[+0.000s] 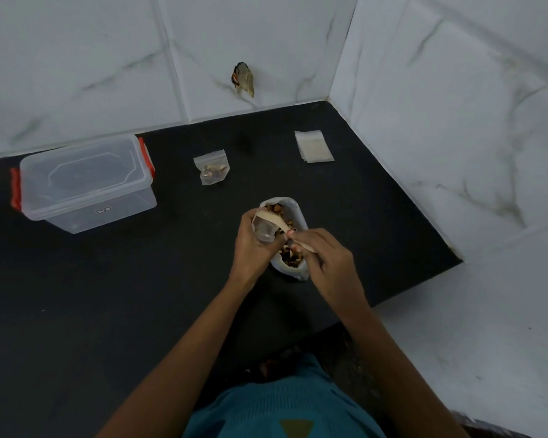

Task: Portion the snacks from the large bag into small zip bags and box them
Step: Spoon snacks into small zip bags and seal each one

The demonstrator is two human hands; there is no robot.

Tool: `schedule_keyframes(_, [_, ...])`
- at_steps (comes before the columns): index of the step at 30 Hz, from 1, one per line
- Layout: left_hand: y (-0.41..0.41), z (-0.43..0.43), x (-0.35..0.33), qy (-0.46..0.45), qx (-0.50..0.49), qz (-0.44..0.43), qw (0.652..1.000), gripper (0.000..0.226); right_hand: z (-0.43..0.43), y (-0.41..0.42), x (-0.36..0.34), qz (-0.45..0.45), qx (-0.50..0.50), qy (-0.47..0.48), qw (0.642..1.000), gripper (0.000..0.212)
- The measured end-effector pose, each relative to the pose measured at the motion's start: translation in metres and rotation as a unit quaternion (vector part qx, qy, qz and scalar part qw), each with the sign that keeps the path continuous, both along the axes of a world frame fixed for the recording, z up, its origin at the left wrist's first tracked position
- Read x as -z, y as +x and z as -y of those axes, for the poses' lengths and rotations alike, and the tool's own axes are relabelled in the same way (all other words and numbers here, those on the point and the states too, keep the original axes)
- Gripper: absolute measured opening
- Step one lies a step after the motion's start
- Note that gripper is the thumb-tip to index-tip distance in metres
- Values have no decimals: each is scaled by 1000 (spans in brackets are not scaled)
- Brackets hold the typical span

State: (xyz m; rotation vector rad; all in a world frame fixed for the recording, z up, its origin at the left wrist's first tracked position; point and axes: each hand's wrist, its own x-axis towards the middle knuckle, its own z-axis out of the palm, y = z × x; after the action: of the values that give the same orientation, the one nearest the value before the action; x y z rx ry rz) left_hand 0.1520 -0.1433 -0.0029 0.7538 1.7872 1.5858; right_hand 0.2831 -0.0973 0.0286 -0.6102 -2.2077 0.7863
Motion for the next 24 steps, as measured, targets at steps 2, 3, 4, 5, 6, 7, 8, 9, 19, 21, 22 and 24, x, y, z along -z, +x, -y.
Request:
schedule_keyframes(2, [0,0,0,3,2,-2,1000,55,1,-1,0,-10,-2,-9,1000,27])
schedule_keyframes(3, [-1,-1,1,4,2,-4,1000,55,2,0,-1,-17,2,-10,1000,26])
schedule_keyframes(4, [-1,-1,0,4,1,-6,1000,56,3,0,-1,-26,7,-8,1000,26])
schedule_keyframes(5, [-1,-2,0,3,-1,-7,1000,56,3,0,0,-35,11,-6,999,26])
schedule_keyframes(6, [-2,-3,-1,2,-2,-5,1000,56,2,1,1,-41,9,-12,999,26])
schedule_keyframes(7, [-2,-3,-1,5,-2,-3,1000,55,2,1,1,-41,4,-25,999,27])
schedule_keyframes(8, [-2,-3,-1,9,-1,1,1000,53,2,0,1,-37,-4,-43,998,27])
schedule_keyframes(9, [-2,-3,-1,12,1,3,1000,51,1,0,1,-34,-8,-57,998,28])
schedule_keyframes(19, [-3,-4,-4,9,8,-7,1000,54,-6,0,-4,-112,85,-263,955,15])
schedule_keyframes(21, [-3,-4,-3,10,7,-5,1000,54,-5,0,-6,-123,79,-252,957,16])
schedule_keyframes(22, [-3,-5,-3,8,7,-5,1000,54,-5,0,-6,-124,71,-225,964,16])
schedule_keyframes(24, [-3,-5,-5,4,6,-1,1000,52,-4,1,-5,-91,27,-131,987,20])
